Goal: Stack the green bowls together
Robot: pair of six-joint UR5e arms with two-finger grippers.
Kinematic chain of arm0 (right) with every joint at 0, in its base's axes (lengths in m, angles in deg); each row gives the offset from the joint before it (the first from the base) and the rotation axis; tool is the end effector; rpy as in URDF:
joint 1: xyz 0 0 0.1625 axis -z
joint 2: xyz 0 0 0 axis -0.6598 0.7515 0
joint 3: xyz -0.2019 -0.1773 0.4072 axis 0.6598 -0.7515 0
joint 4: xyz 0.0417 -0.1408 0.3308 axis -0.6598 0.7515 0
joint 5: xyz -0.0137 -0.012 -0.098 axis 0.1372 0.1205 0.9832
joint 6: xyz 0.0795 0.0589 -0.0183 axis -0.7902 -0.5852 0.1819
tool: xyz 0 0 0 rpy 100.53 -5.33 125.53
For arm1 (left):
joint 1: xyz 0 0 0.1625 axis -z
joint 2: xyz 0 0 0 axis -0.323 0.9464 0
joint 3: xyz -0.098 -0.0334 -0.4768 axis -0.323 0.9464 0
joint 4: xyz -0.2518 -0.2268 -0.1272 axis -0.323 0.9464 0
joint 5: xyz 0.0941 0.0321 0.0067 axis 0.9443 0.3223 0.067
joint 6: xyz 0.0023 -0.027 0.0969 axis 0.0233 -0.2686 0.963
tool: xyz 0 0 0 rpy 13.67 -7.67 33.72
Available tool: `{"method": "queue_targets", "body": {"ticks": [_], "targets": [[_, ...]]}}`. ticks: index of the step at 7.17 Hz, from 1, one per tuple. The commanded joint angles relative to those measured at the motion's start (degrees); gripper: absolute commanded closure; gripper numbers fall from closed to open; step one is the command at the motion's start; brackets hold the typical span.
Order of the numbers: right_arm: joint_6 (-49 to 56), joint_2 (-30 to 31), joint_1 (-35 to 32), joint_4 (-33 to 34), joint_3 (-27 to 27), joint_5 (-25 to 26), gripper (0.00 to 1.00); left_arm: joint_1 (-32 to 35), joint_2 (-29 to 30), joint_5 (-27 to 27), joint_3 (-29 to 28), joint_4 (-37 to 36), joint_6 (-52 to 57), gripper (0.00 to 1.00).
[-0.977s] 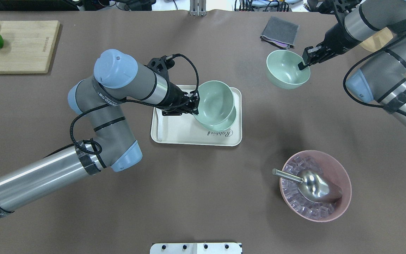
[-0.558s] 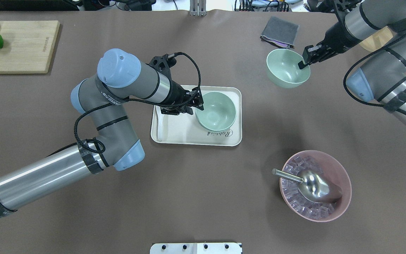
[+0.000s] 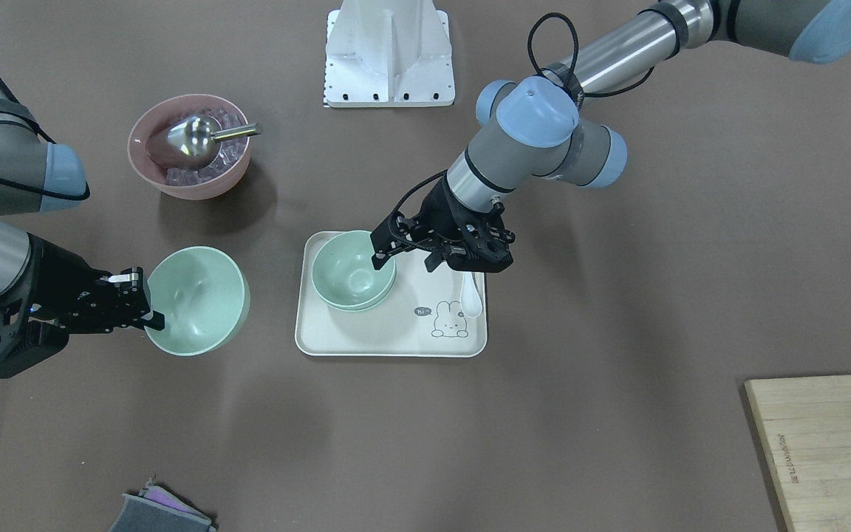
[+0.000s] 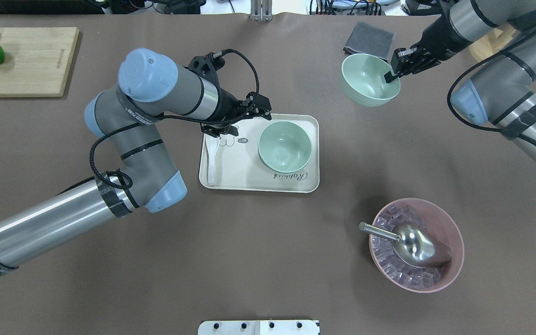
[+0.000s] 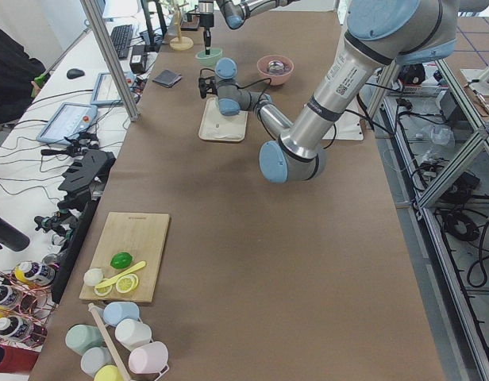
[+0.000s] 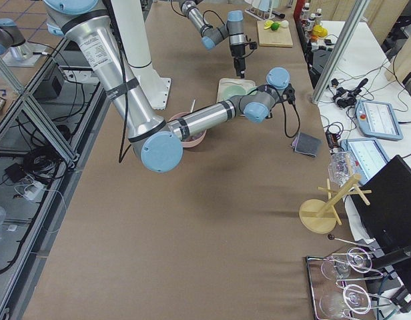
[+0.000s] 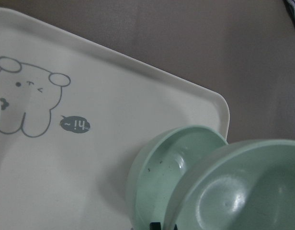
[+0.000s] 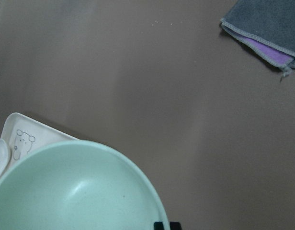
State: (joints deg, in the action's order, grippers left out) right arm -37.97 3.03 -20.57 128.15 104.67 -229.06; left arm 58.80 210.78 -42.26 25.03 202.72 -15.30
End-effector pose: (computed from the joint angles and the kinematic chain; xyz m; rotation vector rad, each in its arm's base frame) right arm -0.2681 -0.6118 0.4126 0.1748 -1.1960 -0.1867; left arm 0.5003 -0.5332 0.2605 0.0572 1.3377 -0.2829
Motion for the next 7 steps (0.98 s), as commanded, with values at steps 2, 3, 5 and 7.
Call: {"method": "queue_targets", "body": {"ticks": [2, 3, 5, 7], "targets": [[-10.98, -3.17, 0.24, -2.42, 0.21, -1.27, 1.0, 11.26, -6.59, -10.87, 9.57, -9.0, 5.94, 0.02], [-14.68, -3.27, 0.85, -6.61, 0.03, -1.28, 1.0, 12.33, -10.73, -11.06, 11.79, -9.1, 10.0, 0.02], [-21.88, -3.27, 4.44, -13.3, -0.06, 1.6, 1.0, 15.31, -11.82, -14.29, 11.72, -9.01, 10.74, 0.02], [-40.99, -3.09, 12.32, -24.45, -0.41, 13.5, 1.0, 16.03, -11.83, -14.66, 11.73, -9.01, 11.0, 0.02]]}}
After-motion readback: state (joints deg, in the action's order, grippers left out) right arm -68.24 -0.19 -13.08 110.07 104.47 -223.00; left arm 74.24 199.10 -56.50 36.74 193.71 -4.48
